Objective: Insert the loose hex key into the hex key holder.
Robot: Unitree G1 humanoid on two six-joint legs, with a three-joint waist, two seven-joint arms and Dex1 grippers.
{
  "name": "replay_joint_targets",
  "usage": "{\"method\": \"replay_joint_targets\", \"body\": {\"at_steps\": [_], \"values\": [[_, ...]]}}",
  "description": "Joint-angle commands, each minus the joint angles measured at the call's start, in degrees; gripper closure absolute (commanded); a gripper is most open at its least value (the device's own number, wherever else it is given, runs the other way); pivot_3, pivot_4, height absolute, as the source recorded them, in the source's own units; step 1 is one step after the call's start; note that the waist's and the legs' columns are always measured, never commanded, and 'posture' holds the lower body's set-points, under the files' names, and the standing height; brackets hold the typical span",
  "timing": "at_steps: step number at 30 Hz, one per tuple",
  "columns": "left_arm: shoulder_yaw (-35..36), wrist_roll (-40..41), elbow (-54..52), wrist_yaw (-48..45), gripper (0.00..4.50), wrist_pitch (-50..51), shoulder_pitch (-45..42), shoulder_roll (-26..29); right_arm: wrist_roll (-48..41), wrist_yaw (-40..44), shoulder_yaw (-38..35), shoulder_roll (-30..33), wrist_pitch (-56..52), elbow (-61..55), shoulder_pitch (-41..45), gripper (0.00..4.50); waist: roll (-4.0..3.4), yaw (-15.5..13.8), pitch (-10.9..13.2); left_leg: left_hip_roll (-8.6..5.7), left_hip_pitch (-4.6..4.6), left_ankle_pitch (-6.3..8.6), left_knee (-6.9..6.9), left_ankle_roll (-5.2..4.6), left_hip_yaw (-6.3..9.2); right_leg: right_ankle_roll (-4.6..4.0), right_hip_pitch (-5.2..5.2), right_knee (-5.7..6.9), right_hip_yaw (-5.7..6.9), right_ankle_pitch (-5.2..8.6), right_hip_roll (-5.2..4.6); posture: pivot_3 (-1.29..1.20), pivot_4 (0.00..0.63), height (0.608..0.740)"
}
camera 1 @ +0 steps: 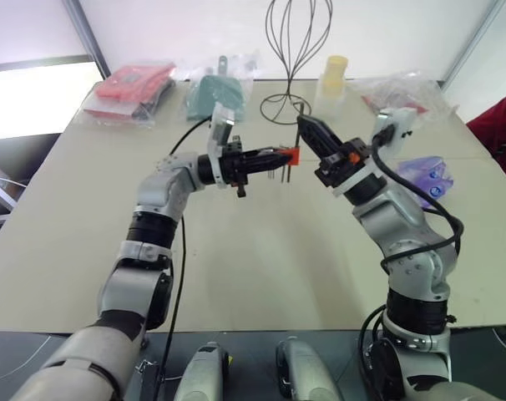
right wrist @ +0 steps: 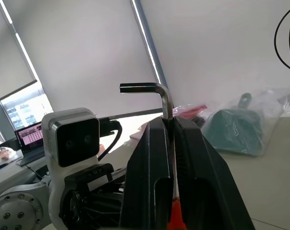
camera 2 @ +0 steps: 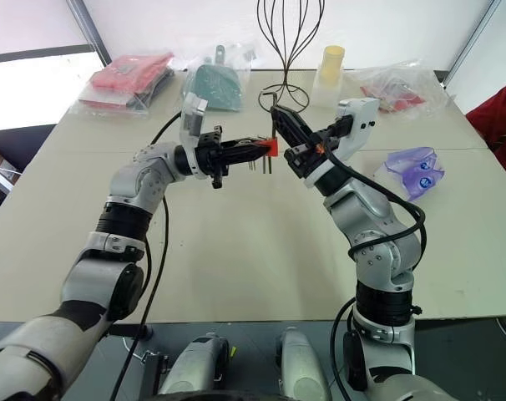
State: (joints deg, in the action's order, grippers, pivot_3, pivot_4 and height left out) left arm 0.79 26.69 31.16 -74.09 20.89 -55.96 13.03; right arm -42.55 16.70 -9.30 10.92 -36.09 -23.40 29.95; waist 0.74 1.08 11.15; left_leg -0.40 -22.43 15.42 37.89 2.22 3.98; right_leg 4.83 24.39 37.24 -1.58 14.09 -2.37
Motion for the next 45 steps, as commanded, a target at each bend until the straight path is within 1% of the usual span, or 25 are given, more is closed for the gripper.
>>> {"method": "replay_joint_targets", "body": {"at_steps": [1,21,24,27,28,30,31,37,40,42,45], "values": [[1.4,1.2,-2.6,-0.1,4.50,-1.8,-3.3,0.2,-1.0,0.4,0.9,0.4,-0.5,-0.7,-0.5,4.46,0.00,0.0,0.0,0.00,0.00,0.00,0.00,0.00,0.00,0.00,0.00,0.00,0.00,0.00,0.00,0.00,0.150,0.740],[1.2,-1.6,0.1,-2.3,4.50,-3.5,-5.2,1.1,-1.1,1.8,2.0,1.7,0.3,-0.7,-1.7,4.46,0.00,0.0,0.0,0.00,0.00,0.00,0.00,0.00,0.00,0.00,0.00,-0.01,0.00,0.00,0.00,0.00,0.150,0.740],[1.6,-1.6,1.0,-1.9,4.50,-4.0,-5.4,0.9,-0.7,1.5,2.1,1.6,0.8,-0.7,-1.8,3.40,0.03,0.0,0.0,0.00,-0.01,0.00,0.00,0.00,0.00,0.00,0.00,-0.01,0.00,0.00,0.01,0.00,0.150,0.740],[1.5,-1.7,1.7,-1.9,4.50,-4.6,-5.4,0.9,-0.2,1.0,2.0,1.6,1.2,-0.5,-1.7,1.82,0.01,0.0,0.0,0.00,-0.01,0.00,-0.01,0.00,0.00,0.01,0.00,-0.02,0.00,0.00,0.01,0.00,0.150,0.740],[1.5,-1.7,1.8,-1.9,4.50,-4.7,-5.4,0.9,-0.2,1.0,2.0,1.7,1.3,-0.6,-1.7,1.37,0.01,0.0,0.0,0.00,-0.01,0.00,-0.01,0.00,-0.01,0.01,0.00,-0.02,0.00,0.00,0.00,0.00,0.150,0.740],[1.4,-1.6,1.9,-1.8,4.50,-4.9,-5.3,0.9,-0.1,0.7,1.8,1.8,1.4,-0.6,-1.6,0.27,0.01,0.0,0.0,0.00,-0.01,0.00,-0.01,0.00,-0.01,0.01,0.00,-0.02,0.00,0.00,0.00,0.00,0.150,0.740],[1.4,-1.6,2.1,-1.8,4.50,-5.0,-5.3,0.9,-0.1,0.6,1.7,1.8,1.5,-0.5,-1.6,0.06,0.01,0.0,0.0,0.00,-0.01,0.00,-0.01,0.00,0.00,0.01,0.00,-0.02,0.00,0.00,0.01,0.00,0.150,0.740],[1.4,-1.8,2.1,-1.6,4.50,-4.6,-4.4,1.4,0.1,0.7,1.0,2.5,1.8,-0.7,-1.8,0.06,0.01,0.0,0.0,0.00,-0.01,0.00,-0.01,0.00,0.00,0.01,0.00,-0.02,0.00,0.00,0.01,0.00,0.150,0.740],[1.6,-1.6,1.2,-1.5,4.50,-2.9,-2.6,2.8,-1.1,2.7,0.0,5.0,0.9,-1.7,-2.3,0.06,0.01,0.1,0.0,0.00,-0.01,0.00,-0.01,0.00,0.00,0.01,0.00,-0.02,0.00,0.00,0.01,0.00,0.150,0.740],[2.3,-0.6,-0.1,-0.9,4.50,0.6,-0.3,4.5,-1.8,6.5,-0.1,9.4,-0.2,-2.7,-2.9,0.06,0.01,0.1,0.0,0.00,-0.01,0.00,-0.01,0.00,0.00,0.01,0.00,-0.02,0.00,0.00,0.01,0.00,0.150,0.740],[3.5,1.8,-3.5,0.9,4.50,8.0,3.2,7.1,0.3,12.0,1.8,16.7,-0.6,-4.1,-4.0,0.06,0.00,0.2,0.0,0.01,-0.01,0.01,-0.03,-0.01,0.00,0.01,0.00,-0.03,0.00,0.01,0.01,0.00,0.150,0.740]]}}
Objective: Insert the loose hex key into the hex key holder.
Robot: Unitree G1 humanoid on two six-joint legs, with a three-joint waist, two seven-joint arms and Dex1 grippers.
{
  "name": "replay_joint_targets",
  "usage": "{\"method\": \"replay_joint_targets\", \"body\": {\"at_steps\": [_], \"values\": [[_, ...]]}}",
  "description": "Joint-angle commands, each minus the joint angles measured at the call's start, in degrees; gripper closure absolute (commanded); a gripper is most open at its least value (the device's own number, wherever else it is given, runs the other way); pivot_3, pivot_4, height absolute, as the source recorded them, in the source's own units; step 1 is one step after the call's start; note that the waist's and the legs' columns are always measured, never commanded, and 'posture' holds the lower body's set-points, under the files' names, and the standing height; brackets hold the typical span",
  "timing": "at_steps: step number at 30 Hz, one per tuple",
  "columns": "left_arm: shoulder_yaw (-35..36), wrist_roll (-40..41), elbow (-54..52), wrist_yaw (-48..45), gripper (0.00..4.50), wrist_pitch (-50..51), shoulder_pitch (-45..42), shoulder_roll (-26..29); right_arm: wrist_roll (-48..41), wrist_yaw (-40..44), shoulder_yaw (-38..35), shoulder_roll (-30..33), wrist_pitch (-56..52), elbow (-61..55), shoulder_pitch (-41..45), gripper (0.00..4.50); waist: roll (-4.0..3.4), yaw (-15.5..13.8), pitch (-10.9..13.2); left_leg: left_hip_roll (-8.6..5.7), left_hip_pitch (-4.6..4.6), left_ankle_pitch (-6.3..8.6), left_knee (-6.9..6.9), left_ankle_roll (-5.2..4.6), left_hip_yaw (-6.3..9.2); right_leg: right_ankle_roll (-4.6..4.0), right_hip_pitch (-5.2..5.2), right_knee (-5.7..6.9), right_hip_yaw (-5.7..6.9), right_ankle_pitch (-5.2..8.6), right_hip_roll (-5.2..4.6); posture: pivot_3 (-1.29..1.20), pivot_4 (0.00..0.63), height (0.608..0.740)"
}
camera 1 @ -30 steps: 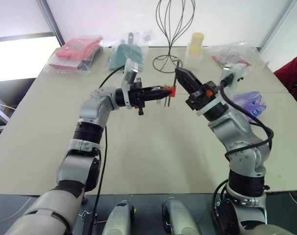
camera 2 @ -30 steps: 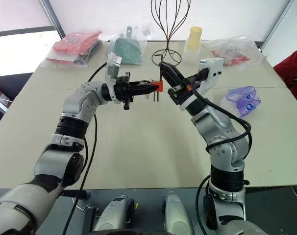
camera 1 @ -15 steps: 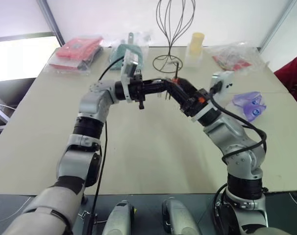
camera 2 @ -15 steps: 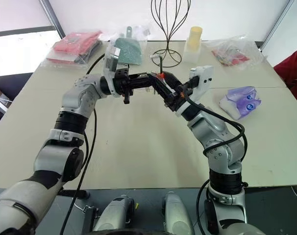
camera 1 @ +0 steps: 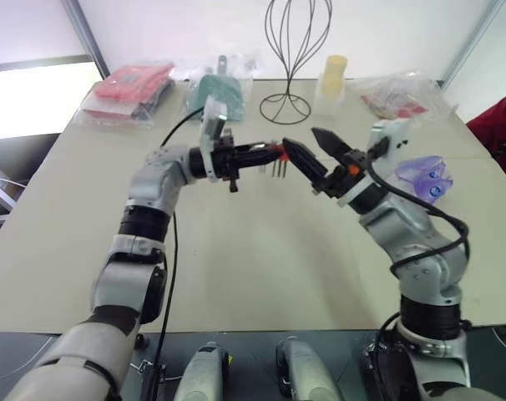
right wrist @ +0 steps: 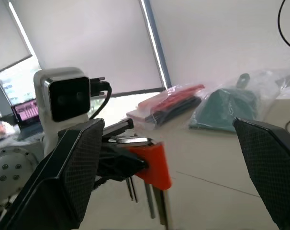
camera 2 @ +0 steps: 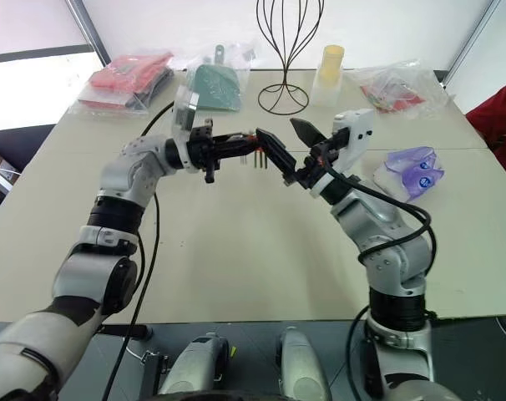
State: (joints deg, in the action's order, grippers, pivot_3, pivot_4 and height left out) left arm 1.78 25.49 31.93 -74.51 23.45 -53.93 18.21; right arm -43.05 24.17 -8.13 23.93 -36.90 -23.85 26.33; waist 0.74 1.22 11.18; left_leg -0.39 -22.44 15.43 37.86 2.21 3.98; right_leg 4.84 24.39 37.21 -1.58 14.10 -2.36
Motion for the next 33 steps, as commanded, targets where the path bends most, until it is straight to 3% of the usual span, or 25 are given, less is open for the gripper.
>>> {"method": "replay_joint_targets", "body": {"at_steps": [1,6,9,14,15,18,22,28,33], "values": [[2.5,3.4,-5.8,1.7,4.50,7.5,2.9,3.1,2.0,6.3,1.5,6.0,0.4,-3.9,-0.9,0.06,0.01,0.0,0.0,0.01,0.00,0.00,-0.01,0.00,0.01,0.00,0.00,0.00,0.00,0.00,0.01,0.00,0.150,0.740],[1.4,3.2,-12.3,3.3,4.50,14.0,9.8,7.5,6.9,11.7,4.7,12.0,3.0,-3.3,-2.8,0.06,0.02,-0.1,0.0,0.02,0.00,0.00,-0.01,-0.01,0.03,0.00,0.01,-0.02,0.02,0.01,0.01,0.00,0.150,0.740],[-0.1,2.3,-11.9,8.5,4.50,22.2,11.6,7.2,9.0,11.8,6.6,10.0,4.7,-1.4,-2.5,0.06,0.03,-0.3,0.0,0.02,0.00,0.00,0.03,0.00,0.01,0.00,0.00,-0.01,0.02,0.01,-0.02,0.00,0.150,0.740],[-3.8,-0.5,-12.1,12.5,4.50,24.9,12.5,6.9,10.8,11.8,8.5,7.6,5.5,-1.3,-2.8,0.06,0.04,-0.4,0.0,0.01,0.00,0.00,0.07,0.00,-0.01,0.00,-0.04,-0.02,0.02,0.01,-0.05,0.00,0.150,0.740],[-4.1,-0.4,-12.1,12.8,3.60,25.7,12.5,6.9,10.9,11.8,8.7,7.3,5.6,-1.4,-2.9,0.00,0.05,-0.4,0.0,0.01,0.00,0.00,0.06,0.00,-0.01,0.00,-0.03,-0.02,0.02,0.01,-0.06,0.00,0.150,0.740],[-4.4,-0.8,-11.0,14.0,2.27,26.7,12.3,7.1,11.2,11.5,8.8,6.8,5.4,-1.9,-3.6,0.00,0.05,-0.4,0.0,0.01,0.00,0.00,0.04,0.00,0.01,0.00,-0.03,-0.02,0.02,0.01,-0.05,0.00,0.150,0.740],[-3.8,-4.0,-6.2,17.6,0.11,23.2,11.0,7.9,11.3,11.2,8.5,6.5,5.0,-2.7,-4.6,0.00,0.05,-0.4,0.0,0.01,0.01,0.00,0.04,0.00,0.01,0.00,-0.02,-0.02,0.02,0.00,-0.05,0.00,0.150,0.740],[-3.8,-11.7,-0.5,23.0,0.11,8.2,10.1,12.9,11.6,10.9,7.3,7.9,4.8,-3.6,-6.8,0.00,0.05,0.0,0.0,0.05,0.07,0.00,0.06,0.00,-0.02,-0.01,-0.03,0.00,0.01,0.00,0.01,0.00,0.150,0.740],[1.7,-8.9,-10.6,24.5,0.11,0.8,14.8,13.5,14.0,9.9,5.5,8.7,7.2,-3.2,-10.3,0.00,0.05,-0.4,0.0,0.13,0.02,0.00,0.01,0.01,-0.02,-0.02,0.03,-0.02,0.01,0.00,-0.06,0.00,0.150,0.740]]}}
